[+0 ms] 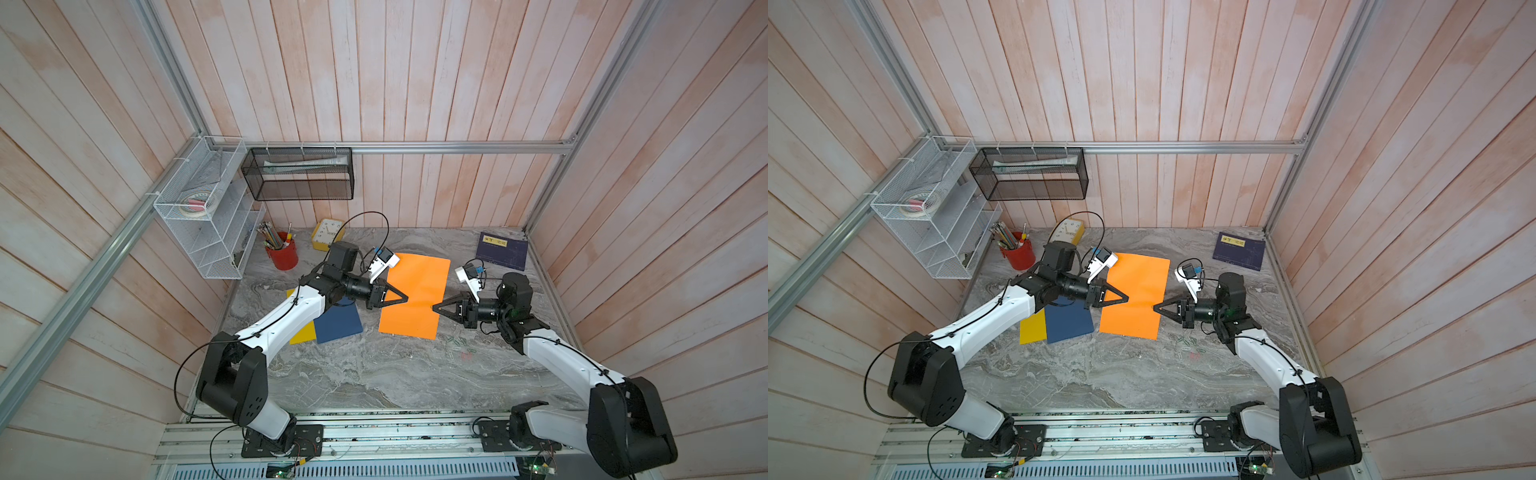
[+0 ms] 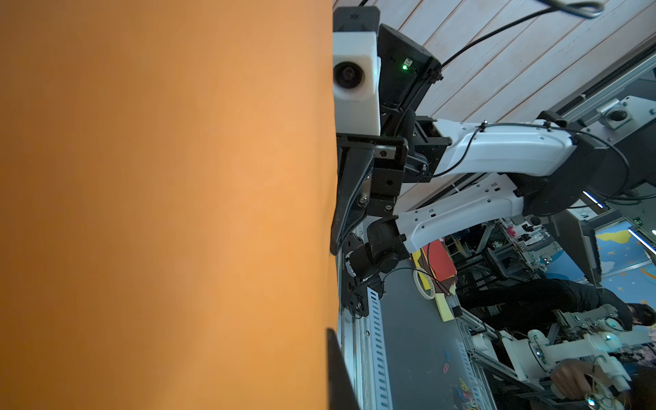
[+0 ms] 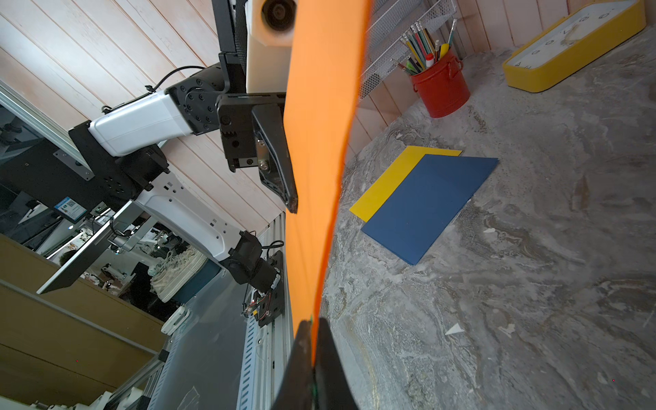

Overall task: Unclip the paperclips from the documents
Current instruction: Remove the paper clip from the document.

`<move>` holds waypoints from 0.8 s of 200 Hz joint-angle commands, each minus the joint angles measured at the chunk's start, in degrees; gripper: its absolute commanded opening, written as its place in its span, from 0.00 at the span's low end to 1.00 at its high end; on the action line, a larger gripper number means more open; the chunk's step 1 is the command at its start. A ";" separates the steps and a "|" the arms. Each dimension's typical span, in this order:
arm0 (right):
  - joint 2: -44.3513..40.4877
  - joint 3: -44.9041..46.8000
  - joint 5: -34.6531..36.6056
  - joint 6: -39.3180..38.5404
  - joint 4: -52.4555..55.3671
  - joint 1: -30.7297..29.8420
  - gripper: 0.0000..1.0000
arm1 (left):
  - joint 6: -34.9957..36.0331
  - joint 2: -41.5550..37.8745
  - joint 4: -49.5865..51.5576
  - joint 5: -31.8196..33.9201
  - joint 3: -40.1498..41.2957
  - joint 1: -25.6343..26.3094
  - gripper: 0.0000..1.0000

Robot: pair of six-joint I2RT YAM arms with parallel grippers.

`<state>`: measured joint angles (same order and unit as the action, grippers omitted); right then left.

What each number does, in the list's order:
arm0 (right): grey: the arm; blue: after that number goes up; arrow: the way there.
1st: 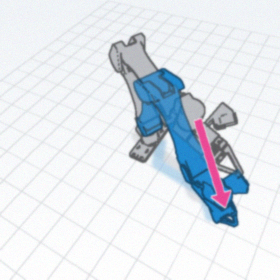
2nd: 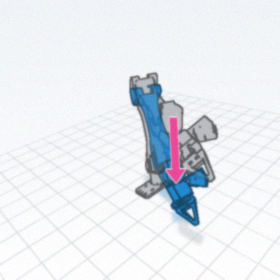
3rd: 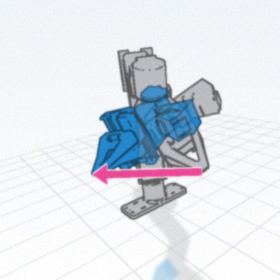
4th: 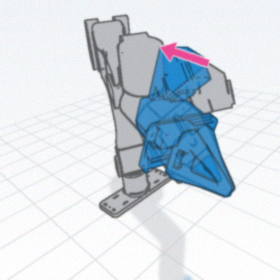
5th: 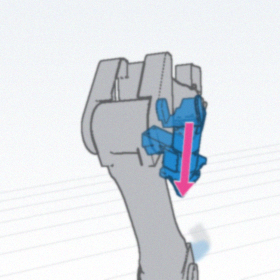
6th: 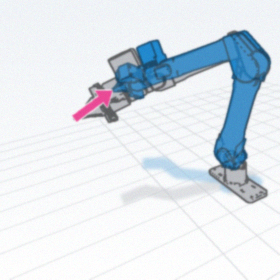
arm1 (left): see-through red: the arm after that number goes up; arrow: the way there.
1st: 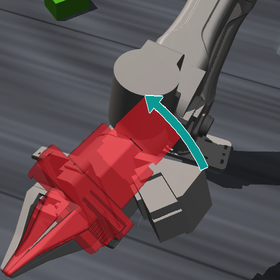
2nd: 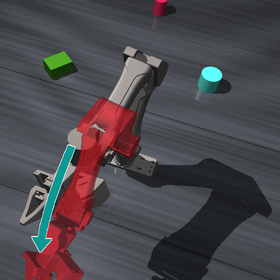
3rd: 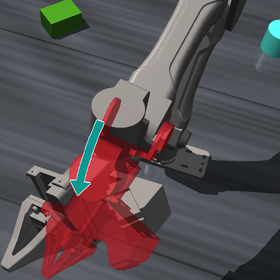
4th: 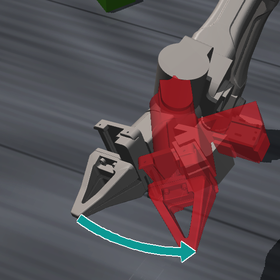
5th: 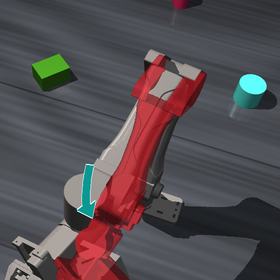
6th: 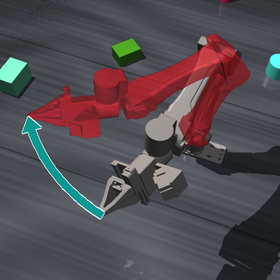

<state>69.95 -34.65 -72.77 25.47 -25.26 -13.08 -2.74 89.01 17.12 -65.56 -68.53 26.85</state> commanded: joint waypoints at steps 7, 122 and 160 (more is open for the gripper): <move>-1.10 -0.72 0.27 0.45 -0.91 1.98 0.06 | 1.16 -1.99 2.50 0.15 -0.27 -1.16 0.00; -1.13 -0.28 0.09 0.54 -0.58 2.45 0.10 | 1.27 -2.55 2.65 0.26 -0.11 -1.42 0.00; -1.55 0.08 1.41 -0.19 1.13 2.95 0.10 | 1.42 -2.85 2.81 0.76 0.06 -1.59 0.00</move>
<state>69.82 -34.65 -72.47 25.67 -25.23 -10.72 -2.57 87.85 19.20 -65.52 -68.53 25.56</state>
